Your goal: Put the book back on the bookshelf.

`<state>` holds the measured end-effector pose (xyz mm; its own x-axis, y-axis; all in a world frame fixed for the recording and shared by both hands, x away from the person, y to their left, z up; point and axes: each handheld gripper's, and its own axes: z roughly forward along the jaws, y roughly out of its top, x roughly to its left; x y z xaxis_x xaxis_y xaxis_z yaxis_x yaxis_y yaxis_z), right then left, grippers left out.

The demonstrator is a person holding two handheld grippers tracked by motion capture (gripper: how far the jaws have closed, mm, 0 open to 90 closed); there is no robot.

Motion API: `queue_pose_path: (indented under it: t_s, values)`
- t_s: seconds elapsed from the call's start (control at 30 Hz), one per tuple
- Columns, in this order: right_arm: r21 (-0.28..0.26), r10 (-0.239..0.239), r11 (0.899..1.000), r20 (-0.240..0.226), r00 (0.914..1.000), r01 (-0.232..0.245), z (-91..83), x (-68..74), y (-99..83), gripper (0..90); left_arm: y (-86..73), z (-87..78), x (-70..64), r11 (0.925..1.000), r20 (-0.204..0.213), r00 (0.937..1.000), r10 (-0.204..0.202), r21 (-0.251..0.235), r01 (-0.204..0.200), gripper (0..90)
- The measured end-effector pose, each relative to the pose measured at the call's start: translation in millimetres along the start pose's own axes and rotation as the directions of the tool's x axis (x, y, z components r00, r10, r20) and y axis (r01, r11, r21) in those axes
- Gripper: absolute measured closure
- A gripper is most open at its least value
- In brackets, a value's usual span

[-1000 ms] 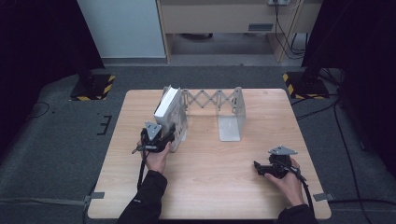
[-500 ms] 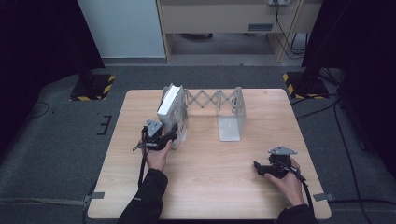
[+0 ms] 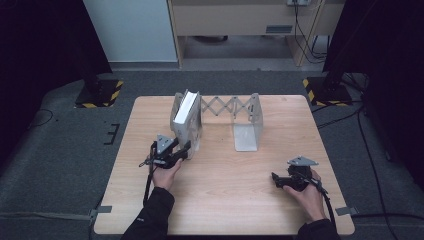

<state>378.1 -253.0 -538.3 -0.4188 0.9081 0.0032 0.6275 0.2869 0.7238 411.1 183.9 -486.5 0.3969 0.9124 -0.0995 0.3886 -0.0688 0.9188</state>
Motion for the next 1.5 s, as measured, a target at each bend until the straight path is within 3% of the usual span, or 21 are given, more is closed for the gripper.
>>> queue_pose_path:
  t_s: [0.27,0.57,0.9,1.13,1.33,1.5]
  values:
    - [0.0,0.0,1.0,0.0,1.0,0.0,0.0,0.0,0.0,11.7,1.0,11.5,-4.1,0.9994,-0.009,0.9997,-0.025,-0.026,0.024,48.6]
    - [0.0,0.0,1.0,0.0,1.0,0.0,0.0,0.0,0.0,11.7,8.3,24.5,-11.0,0.9993,-0.017,0.9991,-0.038,0.0,0.038,47.4]
    - [0.0,0.0,1.0,0.0,1.0,0.0,0.0,0.0,0.0,11.7,8.0,35.7,-19.0,0.9964,-0.042,0.9959,-0.081,-0.031,0.08,46.0]
    - [0.0,0.0,1.0,0.0,1.0,0.0,0.0,0.0,0.0,11.7,11.5,44.0,-20.6,0.9968,-0.014,0.9967,-0.08,-0.008,0.08,42.5]
    - [0.0,0.001,1.0,0.001,1.0,-0.001,0.0,0.1,0.0,11.7,11.1,36.5,-18.2,0.9973,0.017,0.9972,-0.073,-0.007,0.074,41.3]
    - [0.0,0.0,1.0,0.0,1.0,0.0,0.0,0.0,0.0,11.7,5.0,16.8,-18.7,0.9985,0.05,0.9982,-0.033,0.045,0.03,36.5]
